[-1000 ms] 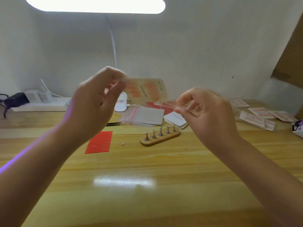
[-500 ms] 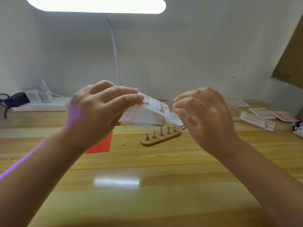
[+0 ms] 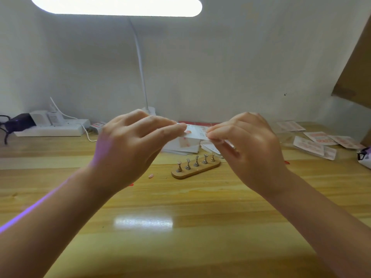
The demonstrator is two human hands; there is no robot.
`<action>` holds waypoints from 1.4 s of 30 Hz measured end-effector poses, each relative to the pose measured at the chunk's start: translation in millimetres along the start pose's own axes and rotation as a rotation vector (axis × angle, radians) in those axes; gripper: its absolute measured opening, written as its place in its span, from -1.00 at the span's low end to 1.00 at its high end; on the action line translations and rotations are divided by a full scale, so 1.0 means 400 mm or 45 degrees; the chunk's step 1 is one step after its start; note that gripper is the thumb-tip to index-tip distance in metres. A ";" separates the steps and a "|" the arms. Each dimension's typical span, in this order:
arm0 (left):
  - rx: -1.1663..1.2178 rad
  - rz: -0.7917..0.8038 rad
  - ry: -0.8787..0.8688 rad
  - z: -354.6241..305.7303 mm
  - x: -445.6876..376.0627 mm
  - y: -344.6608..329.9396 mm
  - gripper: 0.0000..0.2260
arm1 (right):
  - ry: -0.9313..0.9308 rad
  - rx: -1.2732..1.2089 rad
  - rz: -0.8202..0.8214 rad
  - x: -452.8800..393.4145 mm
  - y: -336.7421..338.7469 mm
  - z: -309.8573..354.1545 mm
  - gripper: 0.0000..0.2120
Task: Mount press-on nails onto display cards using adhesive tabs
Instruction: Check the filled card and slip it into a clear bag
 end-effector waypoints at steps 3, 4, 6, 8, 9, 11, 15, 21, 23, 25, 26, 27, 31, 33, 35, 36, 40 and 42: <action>0.177 -0.017 0.104 0.000 0.002 -0.003 -0.88 | -0.090 -0.082 0.022 0.003 -0.008 -0.003 -0.97; 0.240 -0.032 0.173 0.004 0.001 -0.002 -0.89 | -0.182 -0.162 0.051 0.004 -0.013 -0.008 -0.93; 0.385 -0.044 0.372 0.019 0.000 -0.003 -0.94 | -0.431 -0.374 0.149 0.007 -0.027 -0.022 -0.88; 0.545 -0.004 0.680 0.045 0.005 -0.014 -0.93 | -0.683 -0.667 0.256 0.012 -0.046 -0.030 -0.87; 0.663 0.031 0.849 0.058 0.011 -0.025 -0.91 | -0.807 -0.846 0.290 0.014 -0.055 -0.032 -0.85; 0.914 0.073 1.106 0.076 0.026 -0.049 -0.93 | -1.020 -1.128 0.305 0.021 -0.070 -0.037 -0.83; 1.143 0.110 1.311 0.079 0.034 -0.068 -0.90 | -1.238 -1.323 0.319 0.034 -0.091 -0.050 -0.76; 1.457 0.241 1.529 0.076 0.046 -0.095 -0.91 | -1.411 -1.390 0.435 0.050 -0.103 -0.065 -0.65; 1.433 0.292 1.493 0.077 0.042 -0.092 -0.87 | -1.455 -1.449 0.489 0.050 -0.105 -0.063 -0.71; 1.430 0.311 1.491 0.079 0.041 -0.092 -0.84 | -1.488 -1.512 0.519 0.048 -0.106 -0.058 -0.83; 1.437 0.315 1.498 0.081 0.043 -0.093 -0.84 | -1.496 -1.537 0.532 0.047 -0.106 -0.055 -0.85; 1.442 0.327 1.508 0.081 0.044 -0.095 -0.83 | -1.500 -1.555 0.547 0.045 -0.107 -0.050 -0.85; 1.491 0.432 1.535 0.053 0.053 -0.112 -0.75 | -1.527 -1.486 0.568 0.047 -0.107 -0.040 -0.71; 1.482 0.441 1.545 0.042 0.059 -0.120 -0.75 | -1.531 -1.391 0.531 0.051 -0.104 -0.046 -0.66; 1.446 0.462 1.548 0.043 0.065 -0.124 -0.73 | -1.534 -1.324 0.480 0.053 -0.101 -0.052 -0.69; 1.433 0.492 1.544 0.046 0.068 -0.126 -0.73 | -1.547 -1.310 0.448 0.054 -0.099 -0.056 -0.72; 1.565 0.471 1.526 0.061 0.062 -0.121 -0.61 | -1.622 -1.326 0.315 0.058 -0.094 -0.073 -0.83; 1.472 0.443 1.399 0.063 0.055 -0.112 -0.57 | -1.645 -1.298 0.269 0.062 -0.092 -0.080 -0.87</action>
Point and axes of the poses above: each hand's wrist, its own x-axis away from the middle knuckle, its own y-axis out of the back of the hand, z = x × y, the point moved 6 cm from there along -x, towards the middle knuckle, and after that the axes turned 3 degrees about -x, right-handed, at the moved point
